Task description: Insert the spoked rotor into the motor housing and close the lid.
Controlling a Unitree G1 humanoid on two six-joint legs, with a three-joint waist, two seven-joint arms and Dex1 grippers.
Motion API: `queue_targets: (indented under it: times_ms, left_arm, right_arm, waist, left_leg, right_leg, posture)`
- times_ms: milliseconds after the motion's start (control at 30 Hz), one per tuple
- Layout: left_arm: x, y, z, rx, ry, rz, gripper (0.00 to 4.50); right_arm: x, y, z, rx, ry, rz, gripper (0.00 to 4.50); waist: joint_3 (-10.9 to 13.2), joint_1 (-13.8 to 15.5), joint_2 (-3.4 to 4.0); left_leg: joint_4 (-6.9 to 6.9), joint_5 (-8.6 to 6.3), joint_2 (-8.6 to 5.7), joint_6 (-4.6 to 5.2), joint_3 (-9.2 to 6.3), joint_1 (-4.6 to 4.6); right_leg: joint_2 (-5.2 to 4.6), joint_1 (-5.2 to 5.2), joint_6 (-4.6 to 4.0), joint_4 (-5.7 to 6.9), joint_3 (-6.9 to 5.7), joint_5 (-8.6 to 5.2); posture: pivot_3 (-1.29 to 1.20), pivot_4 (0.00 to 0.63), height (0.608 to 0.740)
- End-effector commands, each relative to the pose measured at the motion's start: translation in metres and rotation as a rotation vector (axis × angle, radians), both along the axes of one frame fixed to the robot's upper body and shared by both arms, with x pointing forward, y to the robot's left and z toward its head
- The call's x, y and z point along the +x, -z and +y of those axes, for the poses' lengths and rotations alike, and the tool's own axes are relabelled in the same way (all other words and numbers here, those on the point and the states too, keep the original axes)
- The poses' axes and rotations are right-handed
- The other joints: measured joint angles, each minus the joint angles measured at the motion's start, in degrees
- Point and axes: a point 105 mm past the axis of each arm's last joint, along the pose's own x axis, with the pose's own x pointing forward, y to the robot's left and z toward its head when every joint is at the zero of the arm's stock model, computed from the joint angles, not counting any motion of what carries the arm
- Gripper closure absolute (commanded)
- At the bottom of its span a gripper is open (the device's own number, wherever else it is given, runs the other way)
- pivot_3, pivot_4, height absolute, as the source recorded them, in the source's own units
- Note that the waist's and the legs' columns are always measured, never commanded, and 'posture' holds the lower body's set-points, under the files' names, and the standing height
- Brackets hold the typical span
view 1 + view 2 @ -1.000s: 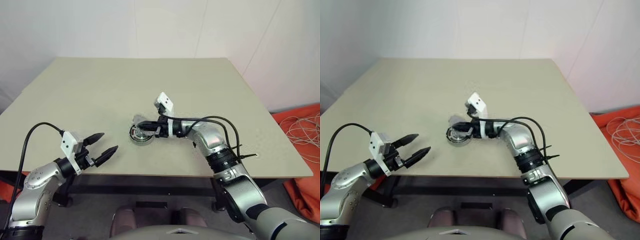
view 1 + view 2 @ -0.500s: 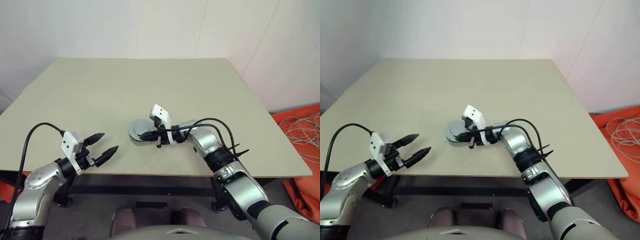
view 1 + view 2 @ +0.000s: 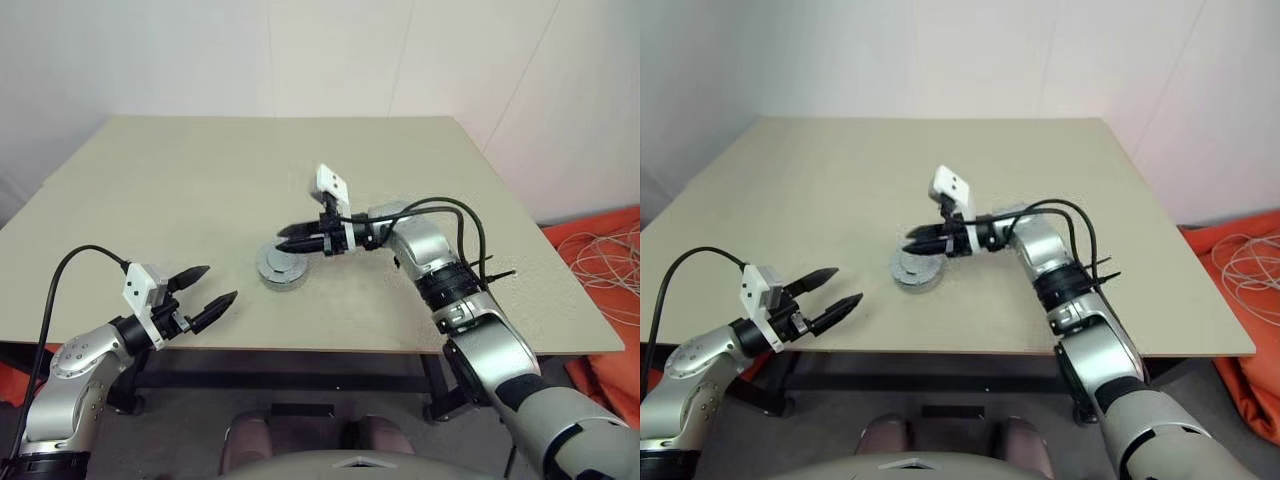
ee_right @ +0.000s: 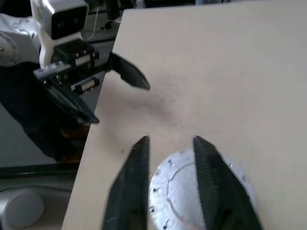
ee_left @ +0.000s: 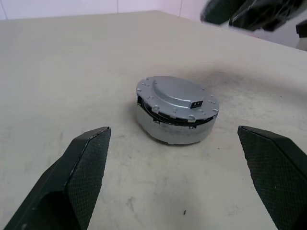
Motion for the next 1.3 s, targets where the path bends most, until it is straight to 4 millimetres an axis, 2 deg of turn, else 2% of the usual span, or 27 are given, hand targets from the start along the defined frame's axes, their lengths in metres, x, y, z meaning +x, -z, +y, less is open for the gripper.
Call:
queue_targets:
  times_ms: [33,200,233,767,1200,1300]
  left_arm:
    - [0.002,-0.012,-0.003,0.008,0.013,-0.056,0.0]
    - [0.001,-0.012,-0.004,0.007,0.014,-0.056,0.0]
    - [0.001,-0.012,-0.004,0.007,0.014,-0.056,0.0]
    - [0.0,-0.014,-0.004,0.013,0.022,-0.056,0.0]
    - [0.0,-0.015,-0.004,0.009,0.02,-0.057,0.0]
    - [0.0,-0.015,-0.004,0.008,0.019,-0.057,0.0]
  right_arm:
    - [0.003,-0.003,0.006,0.023,-0.004,-0.054,1.95]
    - [0.004,0.019,0.007,-0.016,0.003,-0.047,0.15]
    - [0.004,0.022,0.007,-0.026,0.002,-0.052,0.03]
    - [0.019,0.048,0.014,-0.081,0.092,-0.121,0.03]
    - [0.023,0.054,0.012,-0.104,0.111,-0.131,0.03]
    - [0.023,0.053,0.013,-0.097,0.105,-0.123,0.61]
  waist:
    - [-0.01,-0.02,-0.01]
    - [0.0,-0.03,-0.01]
    - [-0.01,-0.02,-0.01]
    - [0.0,-0.21,0.0]
    - [0.01,-0.21,0.01]
    - [0.01,-0.22,0.01]
  left_leg:
    - [0.0,0.0,0.0,0.0,0.0,-0.01]
    - [0.0,0.0,0.0,0.01,0.0,-0.16]
    - [0.0,0.0,0.0,0.01,0.0,-0.17]
    - [0.02,0.0,0.01,0.01,0.0,-0.29]
    - [0.03,0.0,0.02,0.01,0.0,-0.29]
    - [0.03,0.0,0.02,0.01,0.0,-0.29]
  right_leg:
    - [0.0,0.0,0.0,-0.01,0.0,0.0]
    - [0.0,-0.15,-0.02,-0.01,0.0,0.01]
    - [0.0,-0.15,-0.02,0.0,0.0,0.01]
    - [0.0,-0.33,-0.05,0.11,0.0,0.03]
    - [0.0,-0.33,-0.07,0.15,0.0,0.03]
    - [0.0,-0.34,-0.07,0.18,0.0,0.03]
  posture:
    - [0.0,0.0,0.74]
    - [0.0,0.0,0.74]
    - [0.0,0.0,0.74]
    - [0.0,0.0,0.74]
    - [0.0,0.0,0.74]
    - [0.0,0.0,0.74]
